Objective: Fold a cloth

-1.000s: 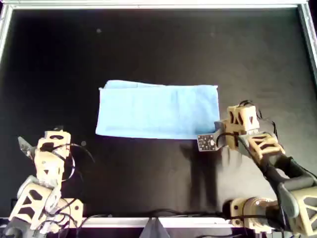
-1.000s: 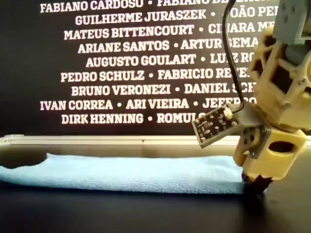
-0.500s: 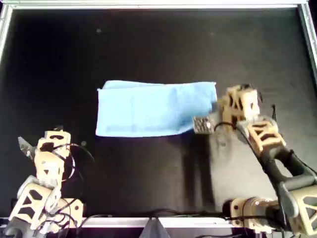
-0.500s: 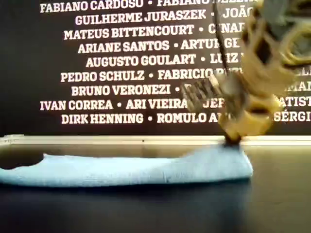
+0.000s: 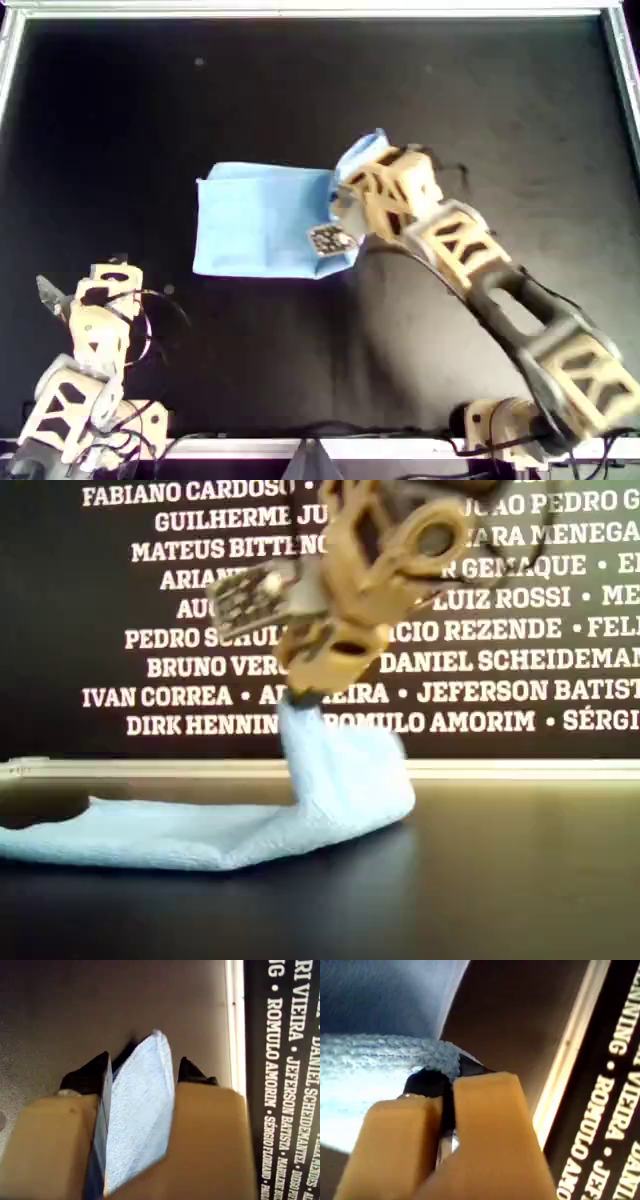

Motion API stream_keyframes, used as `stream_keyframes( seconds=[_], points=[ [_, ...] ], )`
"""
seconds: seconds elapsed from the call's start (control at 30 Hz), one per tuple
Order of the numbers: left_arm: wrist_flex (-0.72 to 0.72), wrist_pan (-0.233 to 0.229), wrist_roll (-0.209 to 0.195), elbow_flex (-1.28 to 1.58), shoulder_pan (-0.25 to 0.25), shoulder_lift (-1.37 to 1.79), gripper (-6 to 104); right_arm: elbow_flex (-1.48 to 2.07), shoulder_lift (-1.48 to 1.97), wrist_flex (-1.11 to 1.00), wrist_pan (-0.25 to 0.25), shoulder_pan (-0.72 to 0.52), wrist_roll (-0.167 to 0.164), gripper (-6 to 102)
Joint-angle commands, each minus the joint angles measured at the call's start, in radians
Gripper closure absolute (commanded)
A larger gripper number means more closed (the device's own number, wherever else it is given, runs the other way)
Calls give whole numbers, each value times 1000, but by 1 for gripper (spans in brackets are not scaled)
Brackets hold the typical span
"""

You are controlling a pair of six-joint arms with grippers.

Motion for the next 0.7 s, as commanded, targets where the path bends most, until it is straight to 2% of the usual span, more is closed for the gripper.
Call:
stream_keyframes(
  seconds=[0.0, 0.5, 0.6, 0.67],
  points=[
    [2, 2, 6, -12, 11, 14, 50, -189, -35, -37, 3, 48, -9, 95],
    [3, 2, 6, -12, 20, 14, 50, -822, -517, -37, -8, 310, -14, 95],
    [3, 0, 6, -12, 20, 14, 50, -904, -600, -37, 3, 344, -14, 94],
    [3, -2, 6, -12, 20, 14, 50, -923, -641, -37, 5, 353, 2, 94]
  ],
)
